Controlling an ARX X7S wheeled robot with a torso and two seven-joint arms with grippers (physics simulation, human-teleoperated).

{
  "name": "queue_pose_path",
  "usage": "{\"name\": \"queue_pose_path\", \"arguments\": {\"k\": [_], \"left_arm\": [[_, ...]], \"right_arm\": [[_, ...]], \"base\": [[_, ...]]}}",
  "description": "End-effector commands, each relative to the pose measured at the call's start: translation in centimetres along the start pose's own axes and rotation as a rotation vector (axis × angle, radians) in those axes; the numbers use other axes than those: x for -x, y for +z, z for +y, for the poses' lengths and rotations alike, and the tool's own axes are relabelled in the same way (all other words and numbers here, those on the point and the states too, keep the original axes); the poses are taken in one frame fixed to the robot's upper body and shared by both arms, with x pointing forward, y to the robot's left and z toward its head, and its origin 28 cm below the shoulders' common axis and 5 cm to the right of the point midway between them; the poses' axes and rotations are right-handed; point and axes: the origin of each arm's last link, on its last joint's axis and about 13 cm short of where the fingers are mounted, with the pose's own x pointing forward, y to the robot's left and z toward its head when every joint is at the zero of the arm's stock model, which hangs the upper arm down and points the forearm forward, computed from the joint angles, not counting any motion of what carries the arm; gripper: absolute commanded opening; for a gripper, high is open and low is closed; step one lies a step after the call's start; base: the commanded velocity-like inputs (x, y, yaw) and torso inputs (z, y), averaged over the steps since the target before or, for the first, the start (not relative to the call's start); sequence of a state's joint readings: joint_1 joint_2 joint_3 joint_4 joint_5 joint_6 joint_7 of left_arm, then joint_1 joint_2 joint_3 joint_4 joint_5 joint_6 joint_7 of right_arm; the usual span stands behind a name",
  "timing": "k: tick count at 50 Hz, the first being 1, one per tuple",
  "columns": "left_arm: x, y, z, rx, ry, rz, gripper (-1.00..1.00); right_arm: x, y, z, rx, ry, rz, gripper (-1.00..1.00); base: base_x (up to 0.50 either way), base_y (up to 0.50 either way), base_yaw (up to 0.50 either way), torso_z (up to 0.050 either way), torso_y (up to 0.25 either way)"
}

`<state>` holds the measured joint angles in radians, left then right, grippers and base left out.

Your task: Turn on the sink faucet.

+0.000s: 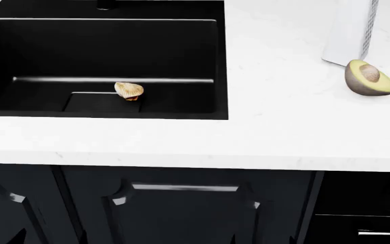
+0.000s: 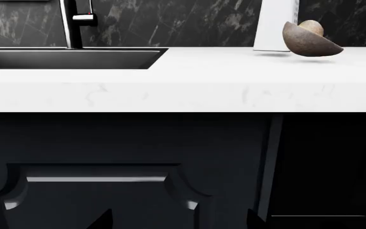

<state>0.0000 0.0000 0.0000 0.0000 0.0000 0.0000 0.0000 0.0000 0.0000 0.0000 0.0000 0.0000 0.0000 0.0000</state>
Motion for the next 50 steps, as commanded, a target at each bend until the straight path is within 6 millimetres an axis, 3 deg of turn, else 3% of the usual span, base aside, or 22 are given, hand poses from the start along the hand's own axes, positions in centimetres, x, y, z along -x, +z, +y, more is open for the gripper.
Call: {"name": "queue_pose_path", "arguments": {"k": [1,20,50], "left_arm": [[0.03,-0.09,0.09,-0.019,0.001,0.003,1.00],[-0.41,-0.37,-0.20,-0.005,-0.032,0.033,1.00],[-0.21,-0.24,-0.29,0.002,-0.058,0.016,1.00]], "right_arm": [[-0.18,0.01,0.19,0.027,0.009,-0.001,1.00],[-0.33,-0.20,0.47,0.052,0.036,0.017,1.00],[-0.17,0.04,0.30,0.036,0.001,-0.006,1.00]], "base": [[0.00,0.00,0.00,0.000,0.000],[0.00,0.01,0.00,0.000,0.000],[0.00,0.50,0.00,0.000,0.000]]}}
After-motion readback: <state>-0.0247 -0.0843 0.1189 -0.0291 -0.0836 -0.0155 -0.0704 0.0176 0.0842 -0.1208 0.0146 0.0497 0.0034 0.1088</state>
